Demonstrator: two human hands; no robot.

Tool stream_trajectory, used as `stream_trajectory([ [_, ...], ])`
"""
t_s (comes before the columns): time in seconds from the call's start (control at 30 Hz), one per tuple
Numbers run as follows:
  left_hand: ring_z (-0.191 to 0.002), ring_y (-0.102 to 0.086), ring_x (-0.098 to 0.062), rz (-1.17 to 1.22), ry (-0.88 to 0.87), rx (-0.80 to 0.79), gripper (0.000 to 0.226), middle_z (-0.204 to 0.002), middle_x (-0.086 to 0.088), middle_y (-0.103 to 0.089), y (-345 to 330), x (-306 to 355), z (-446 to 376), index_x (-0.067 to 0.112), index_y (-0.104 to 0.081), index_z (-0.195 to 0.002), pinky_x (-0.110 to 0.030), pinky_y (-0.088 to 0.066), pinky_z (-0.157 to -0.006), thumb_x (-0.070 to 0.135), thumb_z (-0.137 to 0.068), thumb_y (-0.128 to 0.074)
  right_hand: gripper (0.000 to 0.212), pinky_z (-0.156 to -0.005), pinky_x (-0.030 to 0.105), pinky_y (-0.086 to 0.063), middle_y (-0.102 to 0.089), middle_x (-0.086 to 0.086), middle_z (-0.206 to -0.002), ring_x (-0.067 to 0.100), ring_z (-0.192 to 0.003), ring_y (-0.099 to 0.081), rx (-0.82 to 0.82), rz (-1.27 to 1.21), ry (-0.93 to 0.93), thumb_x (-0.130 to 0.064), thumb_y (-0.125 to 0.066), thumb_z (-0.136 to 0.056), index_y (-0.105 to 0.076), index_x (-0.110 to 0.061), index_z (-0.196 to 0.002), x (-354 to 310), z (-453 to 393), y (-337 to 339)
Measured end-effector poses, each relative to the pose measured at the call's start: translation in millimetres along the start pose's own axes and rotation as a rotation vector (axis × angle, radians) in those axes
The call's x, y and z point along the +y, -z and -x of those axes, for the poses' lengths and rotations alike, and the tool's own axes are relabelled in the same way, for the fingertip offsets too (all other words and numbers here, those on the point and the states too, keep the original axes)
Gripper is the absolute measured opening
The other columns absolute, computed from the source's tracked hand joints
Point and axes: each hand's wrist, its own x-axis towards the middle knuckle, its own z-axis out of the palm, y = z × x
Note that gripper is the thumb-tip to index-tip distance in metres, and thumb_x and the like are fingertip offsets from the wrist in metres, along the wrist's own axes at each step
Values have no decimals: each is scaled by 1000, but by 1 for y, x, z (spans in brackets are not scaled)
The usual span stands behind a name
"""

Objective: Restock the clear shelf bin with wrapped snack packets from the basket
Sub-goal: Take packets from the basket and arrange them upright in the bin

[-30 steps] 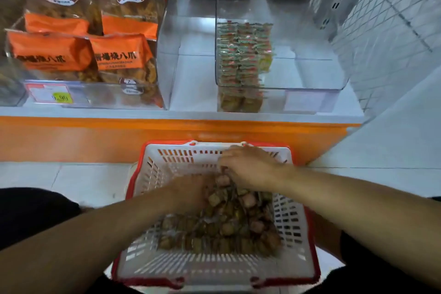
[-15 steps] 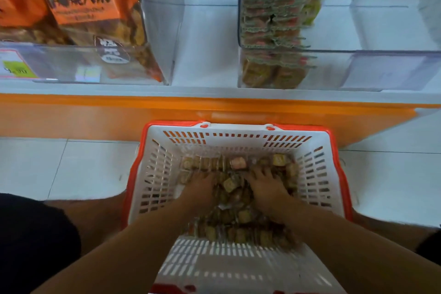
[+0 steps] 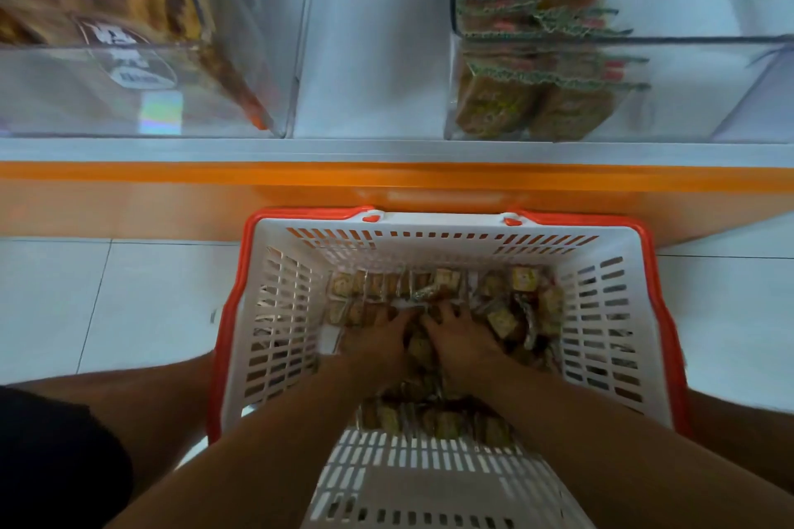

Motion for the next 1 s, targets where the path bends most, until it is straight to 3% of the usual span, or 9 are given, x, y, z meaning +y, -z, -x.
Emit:
stream_trajectory([
  [0.1, -133, -47, -33, 95, -97, -7, 95, -154, -10, -39, -8, 2, -1, 23, -29, -157, -43, -47, -105, 33, -80, -82, 93, -101, 52, -50, -9, 16, -162, 47, -134, -39, -5, -108, -9, -33, -77, -84, -18, -25, -156, 2, -2, 0],
  [0.17, -128, -52, -32, 191, -105, 53, 70, -146, -11, -50, -10, 4, 0, 22, -46, -149, -39, -46, -106, 28, -85, -76, 83, -97, 46, -53, -14, 15, -161, 44, -124, -50, 24, -230, 43, -33, -74, -88, -26, -23, -155, 6, 0, 0],
  [0.3, -101, -67, -22, 343, -110, 157, 29, -113, -7, -74, -4, 5, 1, 18, -74, -115, -39, -54, -95, 17, -87, -74, 52, -103, 32, -44, -40, 8, -145, 31, -126, -49, 95, -561, 75, -28, -73, -88, -52, -18, -135, 13, 12, 10],
  [0.43, -95, -70, -16, 380, -82, 215, 28, -105, -2, -77, 14, 3, 6, 23, -77, -111, -34, -56, -89, 18, -84, -80, 42, -89, 25, -46, -57, 4, -127, 23, -112, -60, 89, -662, 55, -25, -81, -82, -60, -20, -118, 13, 22, 33],
  [0.53, -94, -67, -14, 371, -4, 219, 33, -105, 3, -76, 29, 4, 11, 24, -75, -116, -26, -52, -82, 15, -84, -77, 44, -90, 32, -50, -62, 8, -121, 28, -111, -61, 94, -595, 7, -33, -78, -86, -60, -15, -122, 11, 34, 56],
  [0.67, -76, -66, -12, 471, 43, 135, 24, -79, 12, -68, 58, 10, 26, 24, -79, -100, -24, -57, -72, 9, -82, -78, 50, -102, 39, -51, -60, 11, -129, 28, -117, -59, -32, -379, -95, -24, -72, -90, -56, -13, -136, 10, 63, 91],
  [0.8, -84, -75, -20, 609, 7, -62, 16, -86, -4, -77, 103, 23, 57, 22, -80, -82, -36, -65, -73, 7, -78, -81, 42, -92, 33, -53, -64, 10, -124, 26, -111, -62, -98, -128, -108, -25, -74, -89, -63, -12, -126, 1, 120, 140],
  [0.9, -91, -77, -20, 721, -4, -208, 13, -98, -5, -79, 144, 49, 83, 17, -79, -100, -33, -63, -72, 18, -90, -72, 30, -67, 24, -46, -67, 12, -118, 25, -98, -63, -12, -52, 49, -18, -68, -92, -63, -12, -120, -11, 168, 188],
  [1.0, -90, -74, -32, 843, -26, -152, 22, -107, -18, -72, 190, 79, 114, 12, -78, -105, -44, -64, -75, 26, -93, -66, 33, -55, 20, -40, -66, 3, -109, 16, -82, -58, 193, -61, 177, -19, -73, -83, -60, -23, -113, -18, 220, 237],
])
